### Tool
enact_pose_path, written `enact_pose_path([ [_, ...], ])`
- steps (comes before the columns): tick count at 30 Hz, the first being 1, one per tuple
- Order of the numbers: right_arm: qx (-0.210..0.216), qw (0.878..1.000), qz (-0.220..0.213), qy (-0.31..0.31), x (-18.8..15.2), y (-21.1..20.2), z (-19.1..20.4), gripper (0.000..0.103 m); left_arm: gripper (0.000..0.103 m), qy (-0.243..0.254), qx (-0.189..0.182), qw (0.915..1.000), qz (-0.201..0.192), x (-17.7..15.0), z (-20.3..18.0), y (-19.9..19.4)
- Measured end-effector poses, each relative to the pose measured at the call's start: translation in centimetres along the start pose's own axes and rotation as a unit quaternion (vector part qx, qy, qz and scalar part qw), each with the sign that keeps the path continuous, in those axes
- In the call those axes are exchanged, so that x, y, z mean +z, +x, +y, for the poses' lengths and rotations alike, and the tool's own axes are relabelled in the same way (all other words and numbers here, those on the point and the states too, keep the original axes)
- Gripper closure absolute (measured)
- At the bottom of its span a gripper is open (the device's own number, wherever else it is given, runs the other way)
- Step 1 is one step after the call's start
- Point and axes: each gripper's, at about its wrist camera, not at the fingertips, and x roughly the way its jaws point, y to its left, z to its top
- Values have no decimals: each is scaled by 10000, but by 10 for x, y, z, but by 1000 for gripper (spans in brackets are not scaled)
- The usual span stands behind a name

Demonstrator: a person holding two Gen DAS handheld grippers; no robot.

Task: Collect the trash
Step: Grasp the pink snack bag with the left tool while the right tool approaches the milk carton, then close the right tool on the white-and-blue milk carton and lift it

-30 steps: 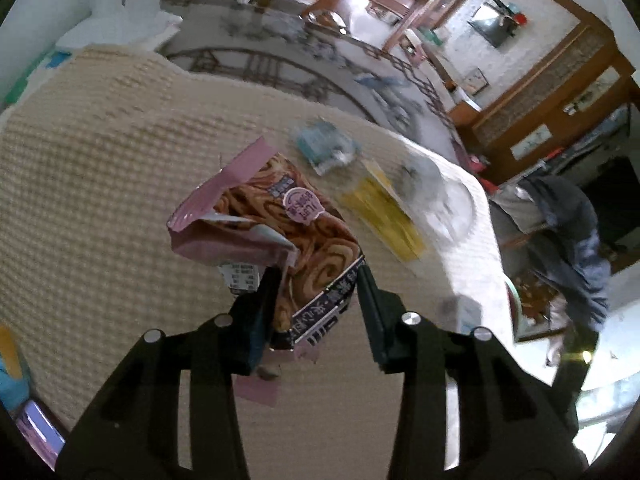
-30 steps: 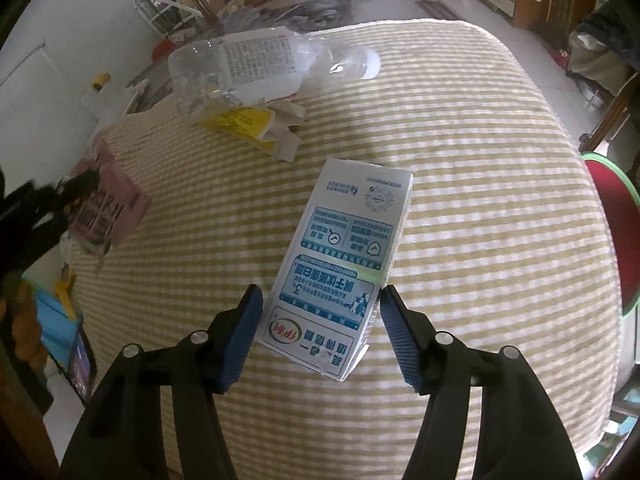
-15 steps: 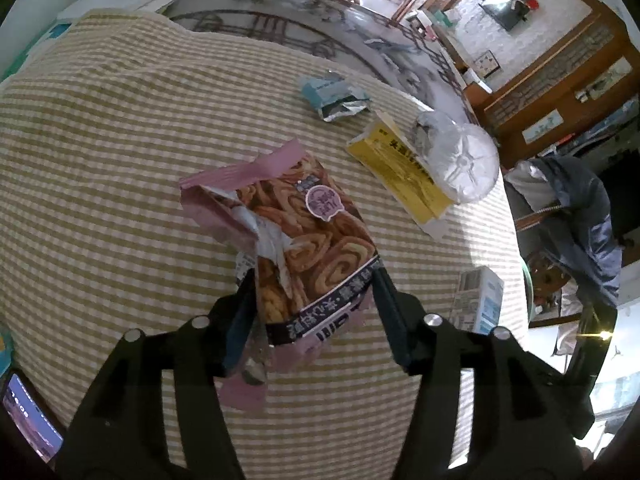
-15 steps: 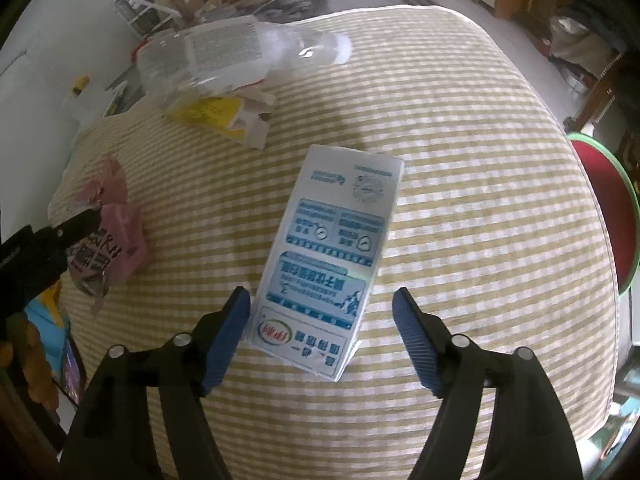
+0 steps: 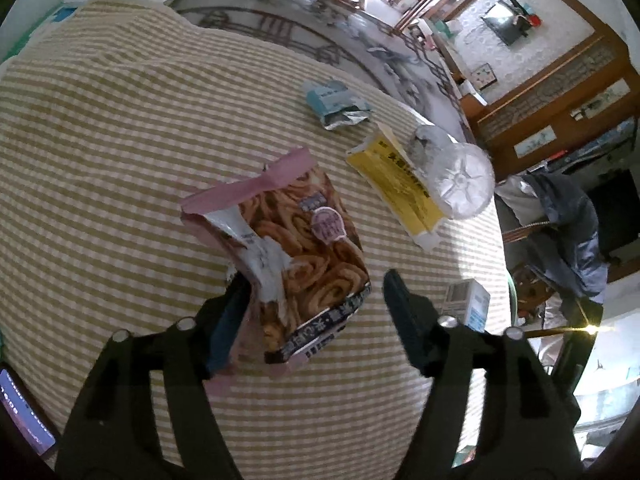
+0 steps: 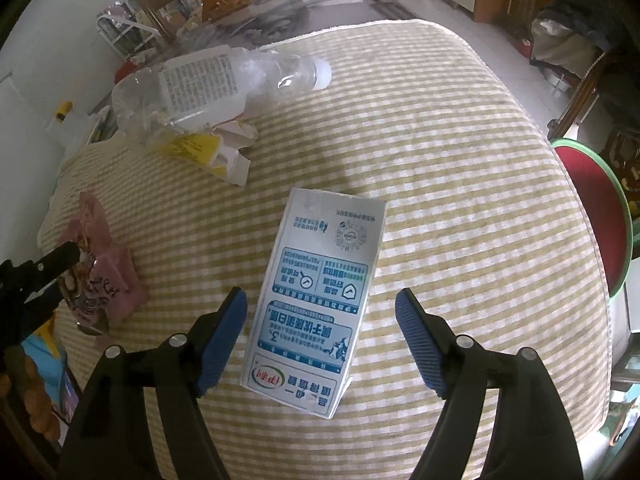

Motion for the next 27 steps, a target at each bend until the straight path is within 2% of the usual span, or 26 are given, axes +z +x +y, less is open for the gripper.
enact_pose_path([
  [6, -39, 10000, -20, -34, 3, 3, 6, 29, 32, -36, 139, 9999, 44, 2, 1, 9],
  [9, -70, 10000, -15, -40, 3, 4, 5, 29, 25, -37, 239, 9994, 252, 3, 1, 20],
  [15, -72, 9999, 25, -81, 4, 9, 6, 29, 26, 3, 205, 9996, 207, 2, -5, 25],
  [17, -55, 9998, 42, -183, 3, 10, 9, 29, 39, 56, 187, 9996, 220, 1, -9, 26],
  [18, -22, 9997, 49, -244, 3, 11, 11, 31, 41, 130, 181, 9996, 171, 0, -12, 24],
  [20, 0, 9995, 56, -326, 1, 12, 14, 41, 49, 188, 188, 9996, 93, -2, -15, 22],
  [27, 86, 9994, -237, -256, 1, 1, 9, 43, 50, 230, 169, 9993, -254, -7, -24, 2],
])
